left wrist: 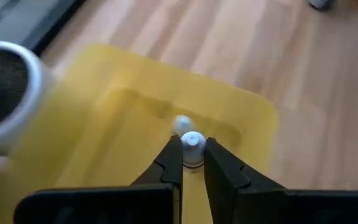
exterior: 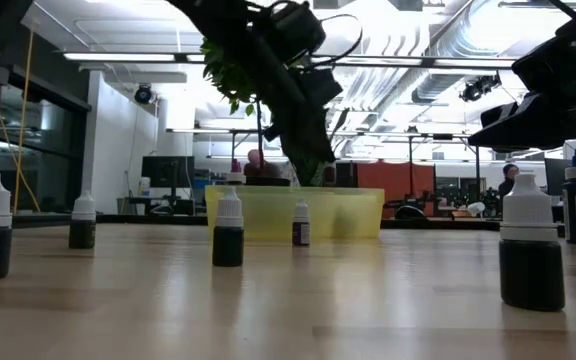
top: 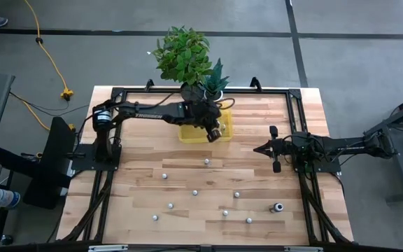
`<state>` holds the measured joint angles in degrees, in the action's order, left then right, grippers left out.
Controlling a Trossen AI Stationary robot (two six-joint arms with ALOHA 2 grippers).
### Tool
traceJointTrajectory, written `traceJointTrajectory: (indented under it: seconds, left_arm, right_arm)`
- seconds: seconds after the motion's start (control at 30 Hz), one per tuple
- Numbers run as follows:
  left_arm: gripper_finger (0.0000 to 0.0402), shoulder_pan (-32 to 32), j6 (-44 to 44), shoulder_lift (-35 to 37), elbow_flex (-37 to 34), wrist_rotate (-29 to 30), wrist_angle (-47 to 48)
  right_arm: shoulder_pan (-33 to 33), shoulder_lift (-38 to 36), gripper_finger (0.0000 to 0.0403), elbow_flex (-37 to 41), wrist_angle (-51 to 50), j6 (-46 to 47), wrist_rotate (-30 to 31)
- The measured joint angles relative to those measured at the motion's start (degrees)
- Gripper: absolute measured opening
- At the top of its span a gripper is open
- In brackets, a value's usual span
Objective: Pick & Place food coloring
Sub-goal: Put the small orange food coloring bottle into the yellow bin
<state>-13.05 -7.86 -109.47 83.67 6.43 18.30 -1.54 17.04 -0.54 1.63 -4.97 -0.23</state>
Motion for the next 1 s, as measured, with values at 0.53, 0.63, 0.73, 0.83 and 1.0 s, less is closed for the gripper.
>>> traceJointTrajectory:
  seconds: [0.53,0.63,0.73,0.83,1.0]
  left_arm:
    - [0.0027,-4.70,2.03,-8.24,0.80,-4.19,-9.39]
    - [0.0027,-4.71,2.01,-9.90,1.15,-3.71,-11.77]
    - [0.0027,-4.71,1.60,-11.05,1.14,-2.95,-13.26]
    - [0.0027,-4.69,1.60,-11.92,1.15,-2.86,-14.07]
    - [0.0027,-4.57,1.60,-12.63,1.15,-2.77,-15.16]
  right_arm:
    - [0.02,0.22,0.0000,0.00,-0.04,0.01,0.07]
    - [0.02,0.24,0.0000,0.00,-0.05,0.00,0.08]
    - [0.01,0.22,0.0000,0.00,-0.07,0.01,0.07]
    - [0.01,0.22,0.0000,0.00,-0.07,0.01,0.07]
    - [0.00,0.22,0.0000,0.00,-0.07,0.00,0.07]
